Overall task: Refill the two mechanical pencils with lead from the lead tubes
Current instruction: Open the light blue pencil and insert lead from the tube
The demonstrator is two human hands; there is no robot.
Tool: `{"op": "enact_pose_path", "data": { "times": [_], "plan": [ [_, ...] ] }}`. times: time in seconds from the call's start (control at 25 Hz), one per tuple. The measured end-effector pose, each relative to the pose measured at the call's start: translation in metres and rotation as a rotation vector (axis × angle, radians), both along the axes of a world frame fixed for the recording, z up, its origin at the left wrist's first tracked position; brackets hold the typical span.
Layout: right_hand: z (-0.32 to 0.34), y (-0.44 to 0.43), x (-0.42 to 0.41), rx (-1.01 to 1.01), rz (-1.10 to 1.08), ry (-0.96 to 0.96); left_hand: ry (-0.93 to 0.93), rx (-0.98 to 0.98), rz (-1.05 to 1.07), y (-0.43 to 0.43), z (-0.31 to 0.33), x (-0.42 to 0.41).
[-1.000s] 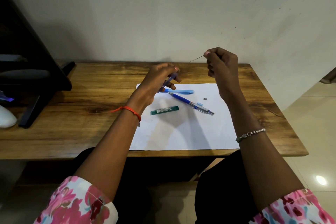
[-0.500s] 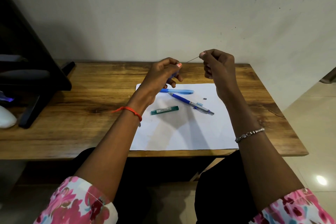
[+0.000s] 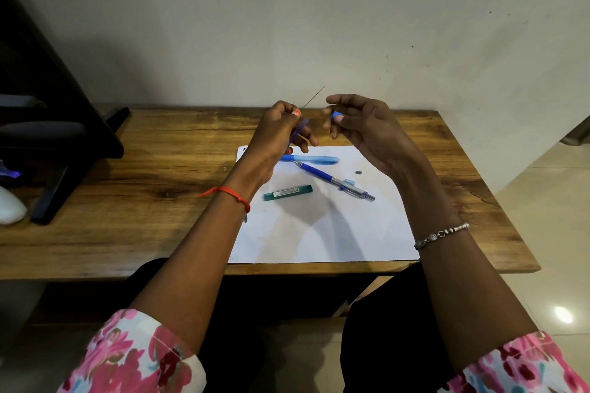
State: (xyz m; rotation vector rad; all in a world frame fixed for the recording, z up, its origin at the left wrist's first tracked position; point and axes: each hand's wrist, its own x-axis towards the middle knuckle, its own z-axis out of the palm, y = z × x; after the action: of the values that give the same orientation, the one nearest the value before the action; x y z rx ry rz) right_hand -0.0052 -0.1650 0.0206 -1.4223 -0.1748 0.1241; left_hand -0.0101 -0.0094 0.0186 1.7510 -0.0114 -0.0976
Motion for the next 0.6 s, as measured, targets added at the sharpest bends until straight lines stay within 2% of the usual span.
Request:
{"op": "enact_pose_path", "data": {
  "times": [0.08,0.2,0.6],
  "plan": [
    [-0.0004,-0.0006,-0.0011,0.001,0.026,-0.013,-0.012,0.024,0.016,-0.0014,-0.0013,0.0012],
    [-0.0006,0.0005,-0.002,-0.104,0.02,-0.073,-0.05,0.027,0.027,-0.0019,-0.0038,0.0024],
    [0.0019,0.0069,-0.0045,-0.337,-0.122,-0.167,-0.216,0.139,0.038,-0.0049,-0.0075,0.004]
  ]
}}
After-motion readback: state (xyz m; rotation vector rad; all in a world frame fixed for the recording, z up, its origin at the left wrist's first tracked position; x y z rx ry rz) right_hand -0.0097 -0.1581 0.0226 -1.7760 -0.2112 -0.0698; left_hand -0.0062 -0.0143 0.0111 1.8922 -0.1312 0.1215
